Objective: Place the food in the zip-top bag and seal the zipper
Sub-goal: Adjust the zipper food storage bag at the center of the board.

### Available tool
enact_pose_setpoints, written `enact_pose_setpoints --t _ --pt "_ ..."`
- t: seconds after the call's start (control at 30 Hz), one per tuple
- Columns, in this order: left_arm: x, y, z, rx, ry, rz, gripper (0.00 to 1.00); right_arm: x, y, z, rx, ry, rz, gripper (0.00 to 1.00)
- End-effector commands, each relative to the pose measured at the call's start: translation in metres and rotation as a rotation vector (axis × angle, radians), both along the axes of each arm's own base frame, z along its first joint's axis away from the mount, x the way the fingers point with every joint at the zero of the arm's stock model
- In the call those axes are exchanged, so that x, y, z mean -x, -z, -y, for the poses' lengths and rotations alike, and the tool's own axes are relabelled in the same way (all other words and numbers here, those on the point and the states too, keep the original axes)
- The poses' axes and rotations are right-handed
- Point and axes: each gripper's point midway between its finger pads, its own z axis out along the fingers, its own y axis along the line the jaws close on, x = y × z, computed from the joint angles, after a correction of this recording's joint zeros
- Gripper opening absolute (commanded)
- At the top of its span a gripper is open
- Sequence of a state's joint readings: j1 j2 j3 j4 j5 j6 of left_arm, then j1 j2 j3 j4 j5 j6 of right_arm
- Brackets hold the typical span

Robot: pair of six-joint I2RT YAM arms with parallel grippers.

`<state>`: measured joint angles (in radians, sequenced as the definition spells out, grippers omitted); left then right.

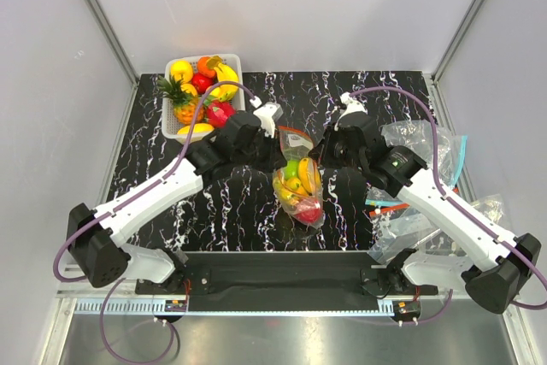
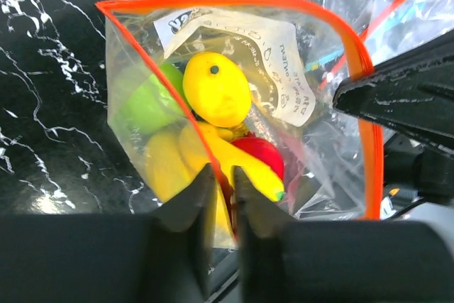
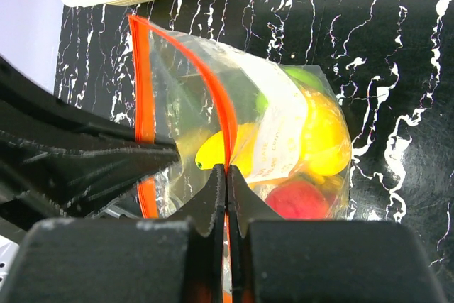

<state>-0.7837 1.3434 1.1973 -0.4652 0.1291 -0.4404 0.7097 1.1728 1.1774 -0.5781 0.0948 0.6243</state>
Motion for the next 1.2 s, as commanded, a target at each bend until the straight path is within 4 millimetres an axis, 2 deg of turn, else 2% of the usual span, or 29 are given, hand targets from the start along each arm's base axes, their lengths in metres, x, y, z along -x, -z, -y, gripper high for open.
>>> enact_pose_setpoints --t 0.0,0.03,0.23,0.3,0.33,0.37,0.43,0.47,0.5,0.53,0.57,0.6,0.67,0.7,0.77,0.87,0.9,1.0,1.17 --pt "-0.007 -0.026 0.008 0.033 0.015 0.070 0.04 0.002 -0.008 0.007 0.006 0.006 0.032 0.00" --pt "-0.008 -0.028 0.008 0.038 0.013 0.077 0.00 0.004 -0.008 0.006 0.003 -0.001 0.030 0.00" --pt "-0.022 -0.042 0.011 0.048 0.005 0.092 0.00 0.015 -0.005 0.002 -0.010 -0.059 0.009 0.00" --pt "-0.027 -0.055 0.015 0.077 0.022 0.102 0.00 0.018 -0.005 -0.002 -0.024 -0.072 0.004 0.00" --pt "-0.031 -0.054 0.019 0.079 0.030 0.096 0.00 0.020 -0.006 -0.004 -0.033 -0.082 0.004 0.00" --pt "-0.031 -0.068 0.026 0.105 0.056 0.115 0.00 0.021 -0.005 -0.006 -0.037 -0.083 0.001 0.00" --pt "-0.035 -0.071 0.037 0.121 0.097 0.113 0.00 0.023 -0.010 -0.013 -0.065 -0.107 0.008 0.00" --pt "-0.033 -0.085 0.045 0.152 0.141 0.127 0.00 0.023 -0.010 -0.017 -0.073 -0.109 0.007 0.00" --pt "-0.036 -0.080 0.052 0.145 0.159 0.110 0.00 0.022 -0.013 -0.020 -0.086 -0.115 0.018 0.00" --pt "-0.037 -0.082 0.056 0.148 0.177 0.108 0.00 0.027 -0.016 -0.026 -0.102 -0.143 0.013 0.01" --pt "-0.035 -0.092 0.060 0.163 0.202 0.110 0.00 0.026 -0.016 -0.029 -0.106 -0.149 0.014 0.03" --pt "-0.037 -0.087 0.065 0.158 0.219 0.094 0.00 0.025 -0.019 -0.032 -0.117 -0.154 0.020 0.03" --pt "-0.031 -0.093 0.070 0.174 0.269 0.088 0.00 0.025 -0.022 -0.036 -0.128 -0.166 0.027 0.05" --pt "-0.031 -0.090 0.072 0.171 0.281 0.082 0.00 0.025 -0.024 -0.037 -0.135 -0.168 0.033 0.07" --pt "-0.028 -0.083 0.073 0.159 0.304 0.069 0.00 0.024 -0.022 -0.037 -0.129 -0.166 0.034 0.19" --pt "-0.025 -0.065 0.072 0.136 0.321 0.039 0.01 0.021 -0.016 -0.035 -0.112 -0.150 0.035 0.29" --pt "-0.022 -0.063 0.072 0.138 0.328 0.032 0.02 0.020 -0.013 -0.035 -0.109 -0.147 0.033 0.36" --pt "-0.016 -0.056 0.075 0.173 0.352 0.012 0.03 0.019 -0.006 -0.034 -0.101 -0.139 0.025 0.48" --pt "-0.012 -0.055 0.080 0.219 0.351 -0.029 0.03 0.018 0.009 -0.035 -0.083 -0.132 -0.008 0.55"
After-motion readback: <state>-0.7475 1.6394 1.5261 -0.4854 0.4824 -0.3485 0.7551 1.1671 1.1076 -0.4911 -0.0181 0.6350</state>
